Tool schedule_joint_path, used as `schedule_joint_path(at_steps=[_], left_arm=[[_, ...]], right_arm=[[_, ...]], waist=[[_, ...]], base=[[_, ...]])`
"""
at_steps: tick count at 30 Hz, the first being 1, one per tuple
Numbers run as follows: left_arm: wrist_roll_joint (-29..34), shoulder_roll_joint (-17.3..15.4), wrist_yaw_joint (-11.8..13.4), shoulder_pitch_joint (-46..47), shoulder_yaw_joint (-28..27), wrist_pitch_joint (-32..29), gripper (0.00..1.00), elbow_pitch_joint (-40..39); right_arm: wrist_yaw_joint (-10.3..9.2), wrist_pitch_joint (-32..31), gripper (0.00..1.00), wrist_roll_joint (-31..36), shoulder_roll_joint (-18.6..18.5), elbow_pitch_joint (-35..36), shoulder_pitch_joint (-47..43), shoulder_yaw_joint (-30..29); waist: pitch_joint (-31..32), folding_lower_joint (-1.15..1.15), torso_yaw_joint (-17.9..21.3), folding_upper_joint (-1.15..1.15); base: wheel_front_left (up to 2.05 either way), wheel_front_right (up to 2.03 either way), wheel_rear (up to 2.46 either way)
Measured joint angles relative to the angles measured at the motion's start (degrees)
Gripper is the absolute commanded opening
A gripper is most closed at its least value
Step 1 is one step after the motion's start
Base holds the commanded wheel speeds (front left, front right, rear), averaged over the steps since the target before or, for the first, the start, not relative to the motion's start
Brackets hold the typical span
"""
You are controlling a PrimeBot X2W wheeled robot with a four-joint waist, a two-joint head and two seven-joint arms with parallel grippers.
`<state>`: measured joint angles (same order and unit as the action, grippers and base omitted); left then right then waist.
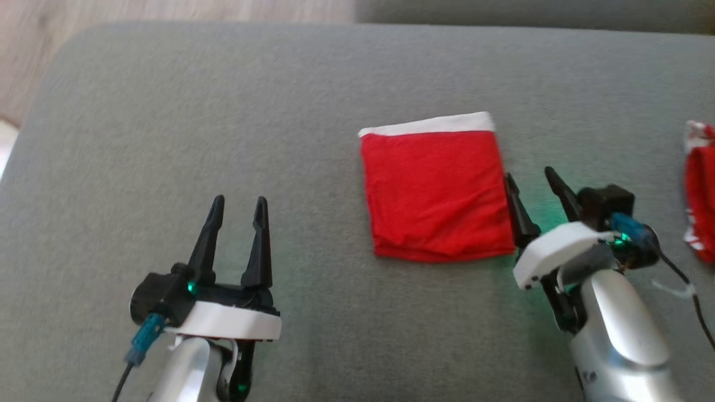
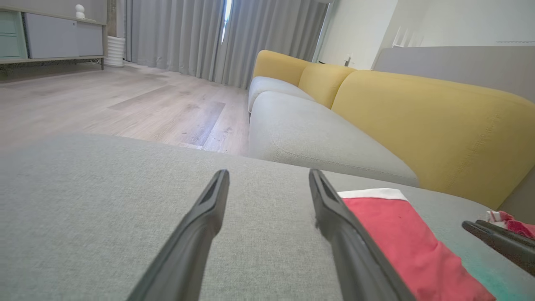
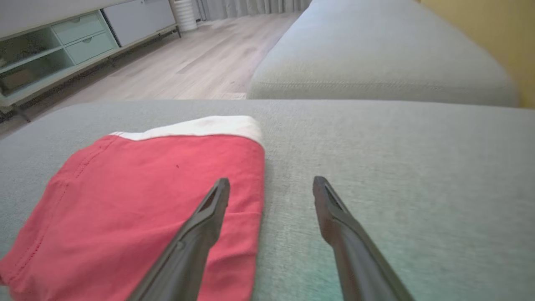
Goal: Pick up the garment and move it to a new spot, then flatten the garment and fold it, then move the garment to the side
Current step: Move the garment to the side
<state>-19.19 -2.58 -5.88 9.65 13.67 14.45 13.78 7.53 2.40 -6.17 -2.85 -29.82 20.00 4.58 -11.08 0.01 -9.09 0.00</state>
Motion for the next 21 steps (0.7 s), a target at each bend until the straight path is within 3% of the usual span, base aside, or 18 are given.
schedule_joint_path(at_steps=[13,14,15,16,21], left_arm=[[-1.0,0.0,0.3,2.2,2.4,0.0,1.0,0.9],[-1.0,0.0,0.4,2.2,2.6,0.0,1.0,0.9],[-1.0,0.0,0.4,2.2,2.8,0.0,1.0,1.0],[-1.0,0.0,0.4,2.2,2.8,0.0,1.0,1.1],[-1.0,0.0,0.6,2.2,2.6,0.0,1.0,1.4]], right_arm=[[0.01,-5.1,1.0,-2.4,-1.0,-13.9,9.3,1.3],[0.0,-5.3,0.82,-2.4,-1.1,-14.8,10.0,2.1],[0.0,-5.3,0.25,-2.4,-1.2,-15.5,10.4,2.7],[0.0,-5.1,0.0,-2.3,-1.4,-16.1,10.7,3.4],[0.0,-2.1,0.0,-0.3,-2.0,-18.5,11.2,8.1]], waist=[[-2.8,-0.01,-4.8,0.0],[-2.8,-0.01,-4.9,0.0],[-2.7,-0.01,-5.0,0.0],[-2.5,-0.01,-5.1,0.0],[-1.6,-0.01,-4.7,0.0]], base=[[0.0,0.0,0.0],[0.0,0.0,0.0],[0.0,0.0,0.0],[0.0,0.0,0.0],[0.0,0.0,0.0]])
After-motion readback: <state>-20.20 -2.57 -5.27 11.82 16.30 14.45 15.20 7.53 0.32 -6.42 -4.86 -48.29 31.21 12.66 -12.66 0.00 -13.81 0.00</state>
